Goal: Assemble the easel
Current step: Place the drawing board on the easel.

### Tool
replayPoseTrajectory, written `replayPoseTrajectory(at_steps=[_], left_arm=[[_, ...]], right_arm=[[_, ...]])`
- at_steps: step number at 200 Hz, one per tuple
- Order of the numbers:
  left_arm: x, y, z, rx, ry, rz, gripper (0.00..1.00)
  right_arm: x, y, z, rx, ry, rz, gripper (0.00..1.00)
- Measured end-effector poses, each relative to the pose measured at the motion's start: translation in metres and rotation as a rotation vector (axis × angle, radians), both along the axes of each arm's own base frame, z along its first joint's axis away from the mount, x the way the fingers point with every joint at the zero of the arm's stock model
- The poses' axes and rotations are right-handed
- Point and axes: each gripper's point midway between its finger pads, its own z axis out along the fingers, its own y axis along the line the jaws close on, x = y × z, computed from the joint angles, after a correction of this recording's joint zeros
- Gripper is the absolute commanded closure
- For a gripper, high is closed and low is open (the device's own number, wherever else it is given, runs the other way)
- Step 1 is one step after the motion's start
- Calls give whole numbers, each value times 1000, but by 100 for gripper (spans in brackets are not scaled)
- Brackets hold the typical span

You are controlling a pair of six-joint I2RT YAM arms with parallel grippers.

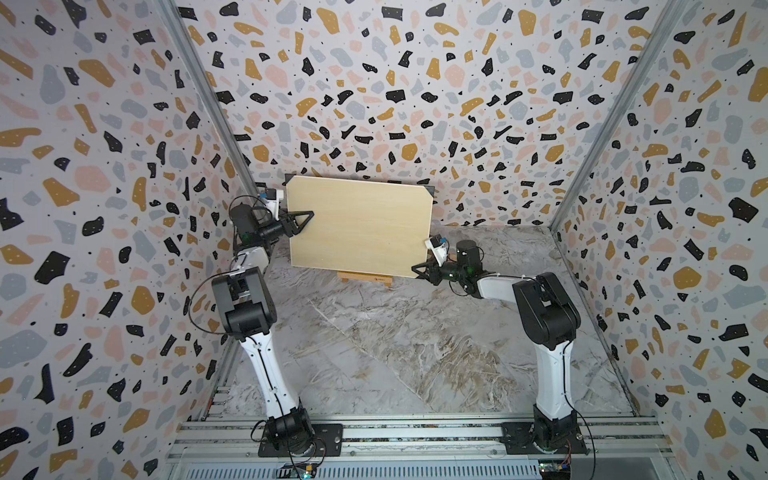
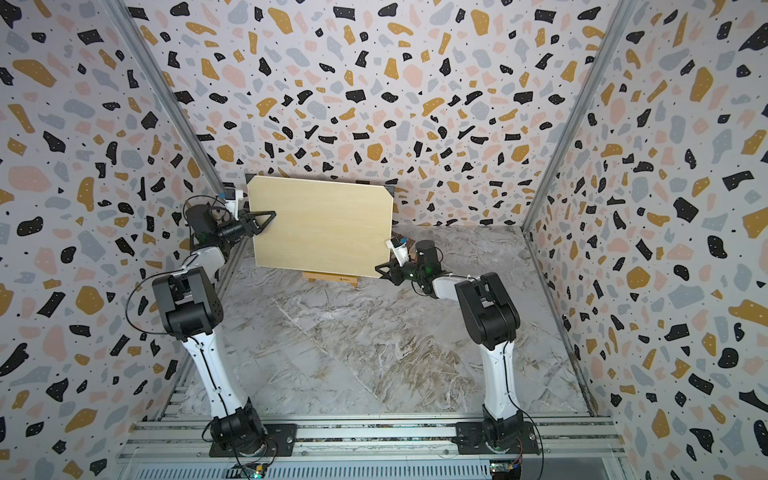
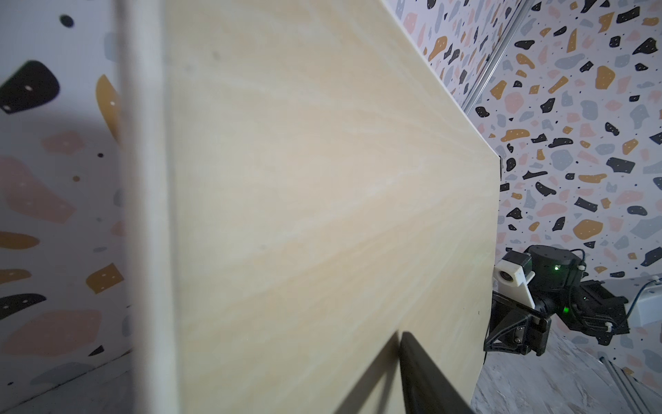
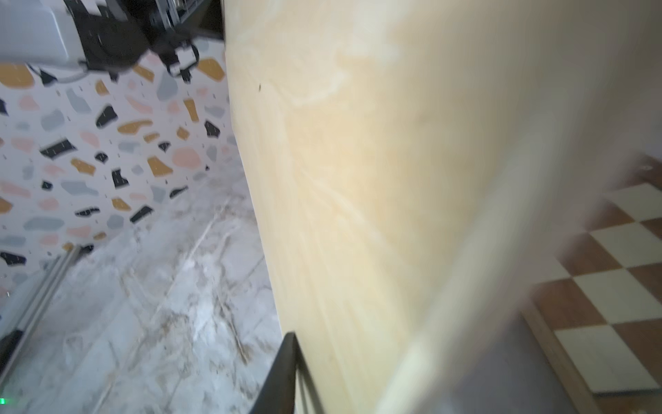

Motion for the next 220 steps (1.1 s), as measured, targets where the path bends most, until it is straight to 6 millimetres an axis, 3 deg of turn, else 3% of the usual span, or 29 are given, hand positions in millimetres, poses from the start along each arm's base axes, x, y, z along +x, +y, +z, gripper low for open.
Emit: replayPoseTrajectory(at_steps=[31,58,152,220], left_arm=[[4,-17,6,52,-81,-18,100],[2,-26,13,72,-134,-26,100],[-13,-29,10,75,-161,42,100],[-20,-28,1,46,-143,79,88]], right_arm=[[6,-7,-25,-88,-38,-15,100],[9,-14,-33,-137,-71,-23,100],[20,-26,-35,-209,-89,-38,100],[24,-37,-31,-276,-75,-89,100]])
